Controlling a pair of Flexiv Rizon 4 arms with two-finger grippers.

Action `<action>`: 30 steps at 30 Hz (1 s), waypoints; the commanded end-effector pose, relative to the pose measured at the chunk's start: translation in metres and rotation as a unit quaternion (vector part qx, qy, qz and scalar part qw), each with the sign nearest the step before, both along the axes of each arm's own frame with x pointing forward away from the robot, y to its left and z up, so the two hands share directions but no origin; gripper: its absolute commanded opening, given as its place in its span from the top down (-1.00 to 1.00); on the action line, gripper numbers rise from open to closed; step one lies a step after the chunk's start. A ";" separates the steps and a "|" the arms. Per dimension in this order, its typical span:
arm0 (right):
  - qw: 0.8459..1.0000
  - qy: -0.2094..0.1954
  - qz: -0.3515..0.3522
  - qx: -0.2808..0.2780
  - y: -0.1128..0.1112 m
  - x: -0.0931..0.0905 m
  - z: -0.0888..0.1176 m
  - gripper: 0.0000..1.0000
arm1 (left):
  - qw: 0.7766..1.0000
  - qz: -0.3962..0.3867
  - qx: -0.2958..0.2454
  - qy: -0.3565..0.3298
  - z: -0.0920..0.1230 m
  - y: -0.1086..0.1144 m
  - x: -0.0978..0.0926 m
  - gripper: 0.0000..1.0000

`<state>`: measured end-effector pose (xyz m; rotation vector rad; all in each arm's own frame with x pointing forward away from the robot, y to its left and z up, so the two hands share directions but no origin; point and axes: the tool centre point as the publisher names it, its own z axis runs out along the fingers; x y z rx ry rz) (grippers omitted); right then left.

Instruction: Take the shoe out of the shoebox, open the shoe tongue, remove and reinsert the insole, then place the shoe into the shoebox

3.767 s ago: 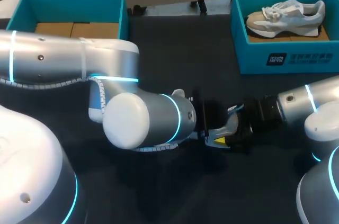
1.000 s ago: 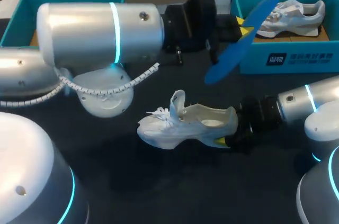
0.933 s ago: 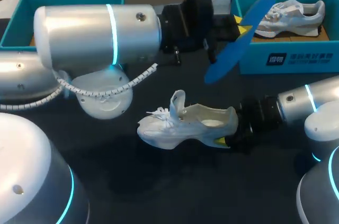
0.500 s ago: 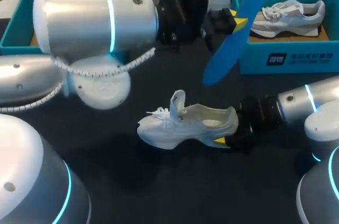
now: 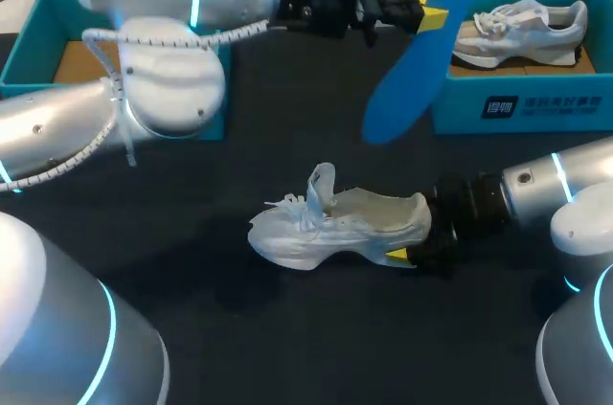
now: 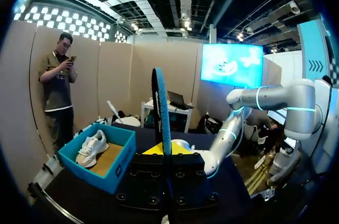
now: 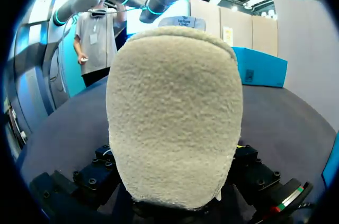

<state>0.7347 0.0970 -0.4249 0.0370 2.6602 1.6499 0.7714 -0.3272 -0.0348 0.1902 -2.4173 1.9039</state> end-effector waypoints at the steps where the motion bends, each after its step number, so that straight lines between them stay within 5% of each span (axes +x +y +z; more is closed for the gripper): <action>1: 1.000 0.000 -0.001 -0.002 0.002 0.000 -0.004 1.00 | 0.805 -0.571 -0.082 0.140 -0.004 0.006 0.009 1.00; 9: 1.000 0.000 -0.001 -0.002 0.002 0.000 -0.004 1.00 | 0.820 -0.545 -0.104 0.144 -0.006 0.022 0.014 1.00; 18: 1.000 0.000 -0.001 -0.002 0.002 0.000 -0.004 1.00 | 0.858 -0.480 -0.133 0.125 -0.015 0.048 -0.010 1.00; 30: 1.000 0.000 -0.001 -0.002 0.002 0.000 -0.004 1.00 | 0.858 -0.480 -0.133 0.125 -0.015 0.048 -0.010 1.00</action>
